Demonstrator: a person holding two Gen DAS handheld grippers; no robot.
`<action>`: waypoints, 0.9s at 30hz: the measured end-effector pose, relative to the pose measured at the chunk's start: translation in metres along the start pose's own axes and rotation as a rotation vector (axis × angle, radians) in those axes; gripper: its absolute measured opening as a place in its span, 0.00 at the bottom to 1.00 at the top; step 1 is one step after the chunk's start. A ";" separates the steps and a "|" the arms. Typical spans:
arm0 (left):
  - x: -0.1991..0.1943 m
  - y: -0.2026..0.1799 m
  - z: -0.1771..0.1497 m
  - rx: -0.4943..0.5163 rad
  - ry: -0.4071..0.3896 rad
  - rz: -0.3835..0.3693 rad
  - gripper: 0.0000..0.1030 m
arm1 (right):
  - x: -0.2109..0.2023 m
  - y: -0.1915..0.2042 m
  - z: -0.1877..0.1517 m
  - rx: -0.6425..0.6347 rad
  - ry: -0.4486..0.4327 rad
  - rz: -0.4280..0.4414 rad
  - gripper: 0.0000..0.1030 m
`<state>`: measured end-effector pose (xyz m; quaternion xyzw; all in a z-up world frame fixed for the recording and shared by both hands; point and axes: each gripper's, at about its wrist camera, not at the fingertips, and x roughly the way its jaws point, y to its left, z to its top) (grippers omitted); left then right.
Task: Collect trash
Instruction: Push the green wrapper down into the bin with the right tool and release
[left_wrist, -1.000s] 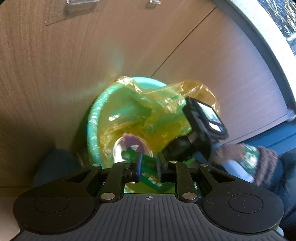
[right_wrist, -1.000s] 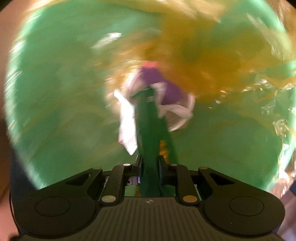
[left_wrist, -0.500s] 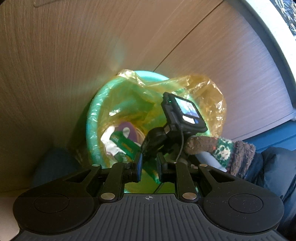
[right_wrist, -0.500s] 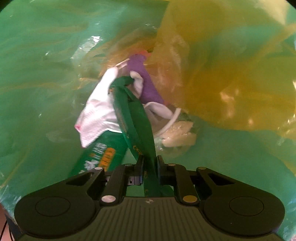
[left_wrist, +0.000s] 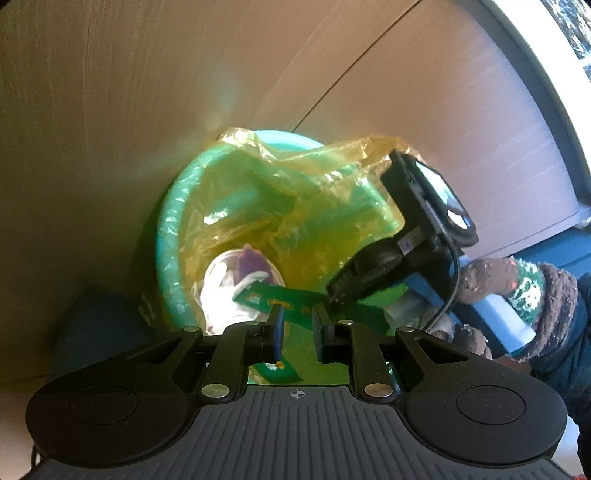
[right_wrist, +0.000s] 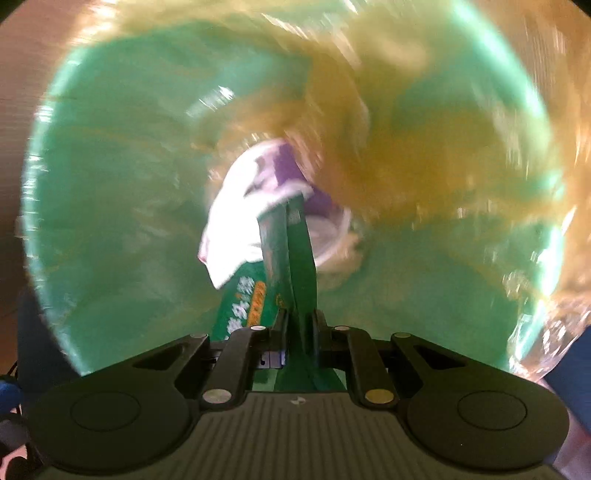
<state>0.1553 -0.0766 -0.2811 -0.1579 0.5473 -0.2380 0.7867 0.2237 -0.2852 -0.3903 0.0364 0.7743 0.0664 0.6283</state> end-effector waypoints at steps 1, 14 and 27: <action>-0.002 0.000 0.000 0.000 -0.007 0.001 0.19 | 0.002 0.002 0.005 -0.006 -0.007 0.004 0.12; -0.004 0.003 -0.003 -0.002 0.003 0.007 0.19 | 0.024 0.006 0.018 0.029 -0.019 0.029 0.11; 0.004 0.005 -0.008 -0.005 0.042 0.001 0.19 | 0.086 0.005 0.005 0.004 0.155 0.030 0.27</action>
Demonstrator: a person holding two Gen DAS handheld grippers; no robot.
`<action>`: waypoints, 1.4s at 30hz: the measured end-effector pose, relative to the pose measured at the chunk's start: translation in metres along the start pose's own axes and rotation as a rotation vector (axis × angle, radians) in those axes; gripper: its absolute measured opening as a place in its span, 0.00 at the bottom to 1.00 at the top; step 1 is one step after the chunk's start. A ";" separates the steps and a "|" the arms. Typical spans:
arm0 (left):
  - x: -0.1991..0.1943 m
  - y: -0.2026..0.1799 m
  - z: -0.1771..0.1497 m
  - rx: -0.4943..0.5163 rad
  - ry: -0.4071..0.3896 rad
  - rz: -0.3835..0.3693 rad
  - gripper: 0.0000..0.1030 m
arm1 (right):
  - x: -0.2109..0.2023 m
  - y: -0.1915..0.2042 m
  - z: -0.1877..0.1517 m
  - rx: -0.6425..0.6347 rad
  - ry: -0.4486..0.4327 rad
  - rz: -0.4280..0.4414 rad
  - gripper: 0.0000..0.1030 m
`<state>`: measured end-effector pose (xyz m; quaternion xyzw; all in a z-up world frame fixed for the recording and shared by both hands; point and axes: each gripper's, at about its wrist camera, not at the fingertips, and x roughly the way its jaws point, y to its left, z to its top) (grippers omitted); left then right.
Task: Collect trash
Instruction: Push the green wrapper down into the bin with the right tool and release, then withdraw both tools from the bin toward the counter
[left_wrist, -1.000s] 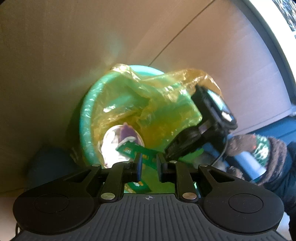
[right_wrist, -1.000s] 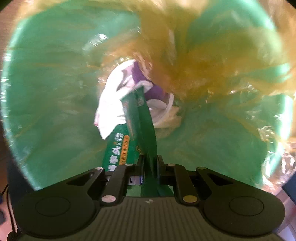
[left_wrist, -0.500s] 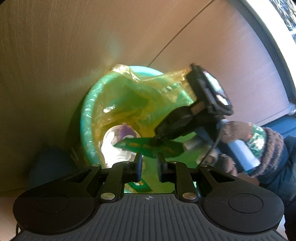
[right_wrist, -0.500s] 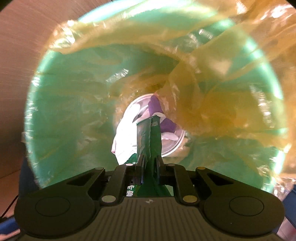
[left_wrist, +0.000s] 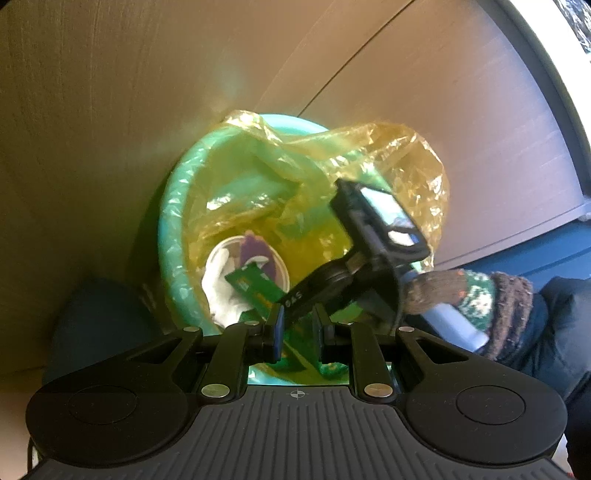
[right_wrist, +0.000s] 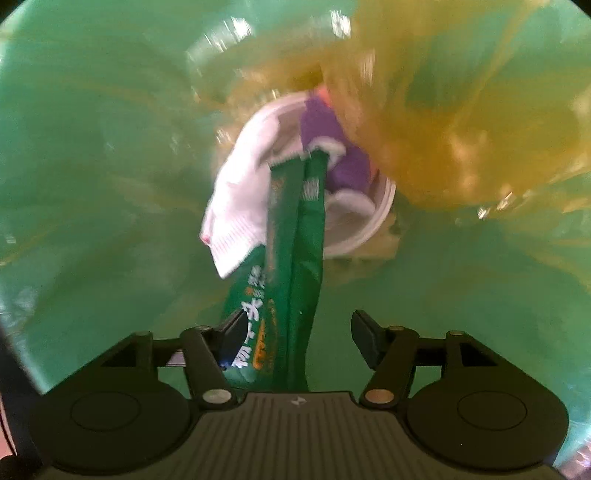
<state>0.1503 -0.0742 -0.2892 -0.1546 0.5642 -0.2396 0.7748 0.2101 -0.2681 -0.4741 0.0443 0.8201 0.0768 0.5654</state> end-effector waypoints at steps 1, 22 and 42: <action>-0.001 0.000 0.000 0.001 -0.003 0.001 0.19 | 0.000 0.000 -0.002 -0.006 0.008 0.009 0.16; 0.002 0.005 0.000 -0.011 0.008 -0.002 0.19 | -0.024 0.003 0.017 0.111 -0.076 0.116 0.12; -0.005 0.006 0.003 -0.003 -0.002 0.008 0.19 | -0.035 -0.002 0.007 0.078 -0.094 0.130 0.57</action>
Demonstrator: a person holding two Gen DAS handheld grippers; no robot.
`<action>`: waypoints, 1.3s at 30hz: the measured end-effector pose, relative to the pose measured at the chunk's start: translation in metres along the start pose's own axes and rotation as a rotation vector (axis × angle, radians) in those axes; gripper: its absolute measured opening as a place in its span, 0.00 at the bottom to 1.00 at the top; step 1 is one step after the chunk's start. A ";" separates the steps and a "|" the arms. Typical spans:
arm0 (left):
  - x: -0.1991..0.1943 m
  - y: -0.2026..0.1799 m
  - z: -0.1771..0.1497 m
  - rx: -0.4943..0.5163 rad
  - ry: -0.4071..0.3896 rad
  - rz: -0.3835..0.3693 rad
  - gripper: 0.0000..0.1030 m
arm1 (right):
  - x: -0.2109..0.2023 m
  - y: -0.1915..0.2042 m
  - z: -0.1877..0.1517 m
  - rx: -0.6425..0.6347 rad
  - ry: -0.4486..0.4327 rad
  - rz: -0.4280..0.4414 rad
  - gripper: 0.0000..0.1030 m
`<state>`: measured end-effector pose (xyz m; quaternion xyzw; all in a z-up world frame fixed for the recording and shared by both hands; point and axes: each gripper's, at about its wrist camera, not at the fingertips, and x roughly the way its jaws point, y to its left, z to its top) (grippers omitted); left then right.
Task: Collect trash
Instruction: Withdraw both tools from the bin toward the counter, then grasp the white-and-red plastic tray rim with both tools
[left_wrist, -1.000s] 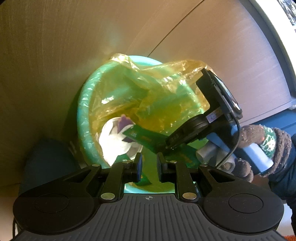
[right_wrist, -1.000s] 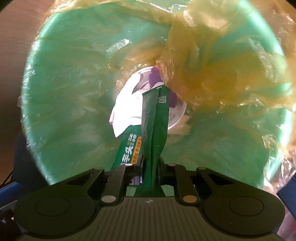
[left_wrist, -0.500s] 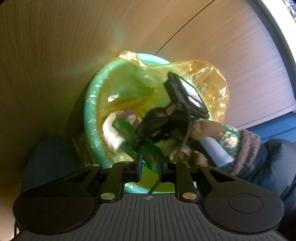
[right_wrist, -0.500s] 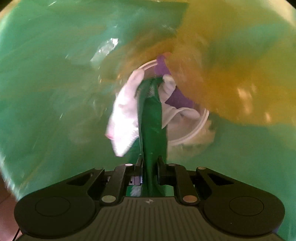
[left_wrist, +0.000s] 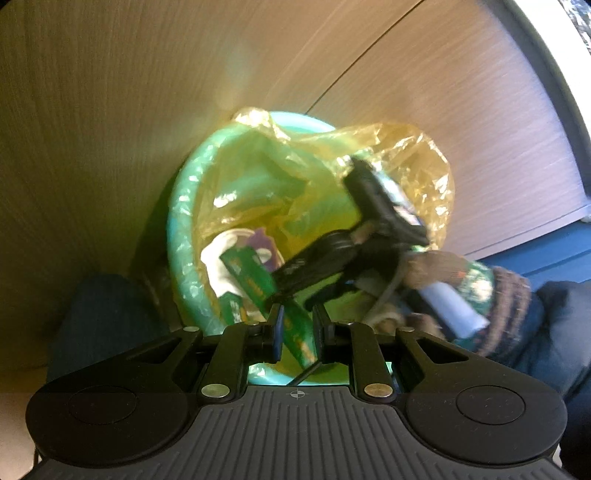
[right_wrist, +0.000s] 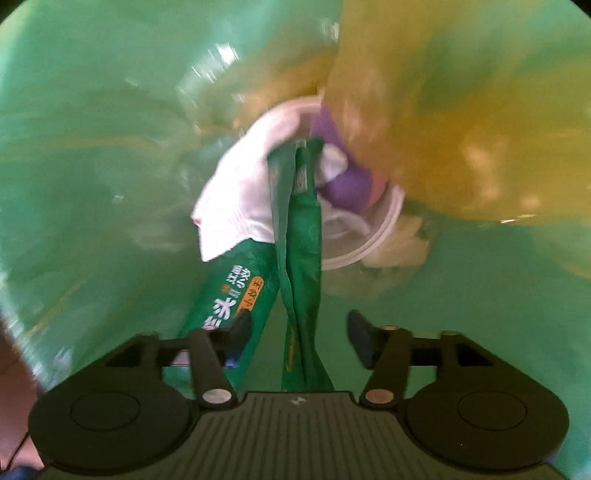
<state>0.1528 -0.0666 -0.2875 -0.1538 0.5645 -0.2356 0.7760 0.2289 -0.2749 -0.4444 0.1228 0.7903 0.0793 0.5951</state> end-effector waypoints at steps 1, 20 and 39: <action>-0.004 -0.001 0.000 0.003 -0.011 0.004 0.19 | -0.015 0.001 -0.006 -0.008 -0.029 0.000 0.57; -0.147 -0.134 0.001 0.429 -0.307 0.107 0.19 | -0.288 0.071 -0.207 -0.197 -1.112 -0.202 0.70; -0.370 -0.028 0.171 0.183 -0.793 0.225 0.19 | -0.435 0.257 -0.067 -0.392 -1.341 -0.009 0.79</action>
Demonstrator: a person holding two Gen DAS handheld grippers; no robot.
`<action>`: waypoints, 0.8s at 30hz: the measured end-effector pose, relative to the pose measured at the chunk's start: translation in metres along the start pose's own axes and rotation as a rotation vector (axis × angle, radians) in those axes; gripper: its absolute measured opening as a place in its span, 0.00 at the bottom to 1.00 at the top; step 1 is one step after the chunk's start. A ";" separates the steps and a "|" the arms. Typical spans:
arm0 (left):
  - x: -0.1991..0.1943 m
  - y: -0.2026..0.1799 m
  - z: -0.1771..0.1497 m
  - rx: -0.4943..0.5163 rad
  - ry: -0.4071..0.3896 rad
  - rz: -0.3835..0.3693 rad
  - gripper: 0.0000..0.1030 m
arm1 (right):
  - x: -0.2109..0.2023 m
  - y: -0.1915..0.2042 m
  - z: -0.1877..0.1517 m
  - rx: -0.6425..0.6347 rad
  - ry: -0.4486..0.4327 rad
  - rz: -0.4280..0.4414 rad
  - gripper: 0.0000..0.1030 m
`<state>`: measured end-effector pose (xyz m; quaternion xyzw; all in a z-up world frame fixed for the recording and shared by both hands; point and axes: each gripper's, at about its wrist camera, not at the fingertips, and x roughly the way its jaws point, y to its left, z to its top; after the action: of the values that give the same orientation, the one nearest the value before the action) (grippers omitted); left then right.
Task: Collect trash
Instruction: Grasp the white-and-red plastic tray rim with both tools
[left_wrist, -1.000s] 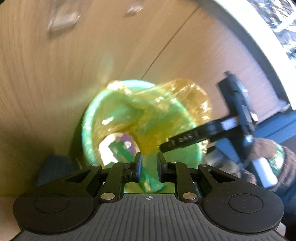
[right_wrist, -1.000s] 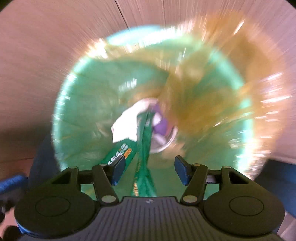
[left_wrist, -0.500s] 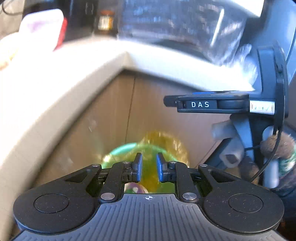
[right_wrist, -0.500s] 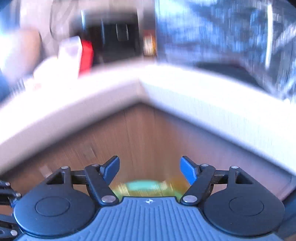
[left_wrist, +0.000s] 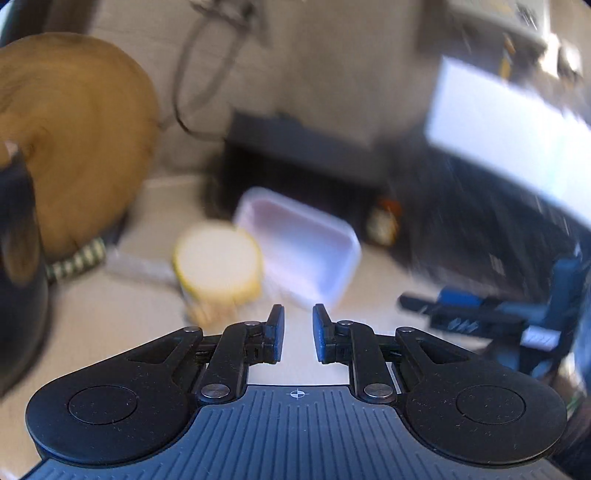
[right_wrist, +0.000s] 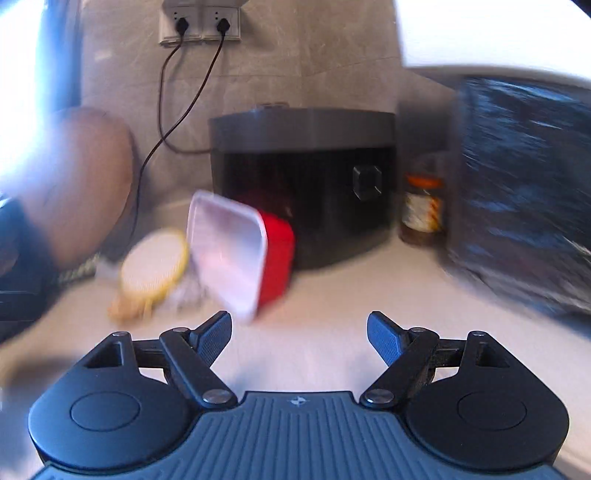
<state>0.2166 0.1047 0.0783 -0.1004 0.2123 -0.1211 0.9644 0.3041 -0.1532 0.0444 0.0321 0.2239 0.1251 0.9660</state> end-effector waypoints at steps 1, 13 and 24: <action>0.004 0.008 0.008 -0.014 -0.037 0.010 0.19 | 0.019 0.005 0.005 0.019 0.016 0.004 0.79; 0.021 0.058 0.011 -0.076 -0.059 0.027 0.19 | 0.063 -0.021 0.008 0.111 0.260 0.041 0.17; 0.038 0.011 -0.018 -0.019 0.138 -0.124 0.20 | -0.007 -0.050 -0.010 0.231 0.477 0.251 0.16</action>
<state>0.2445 0.1019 0.0448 -0.1138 0.2728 -0.1852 0.9372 0.3047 -0.2029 0.0323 0.1388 0.4517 0.2212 0.8531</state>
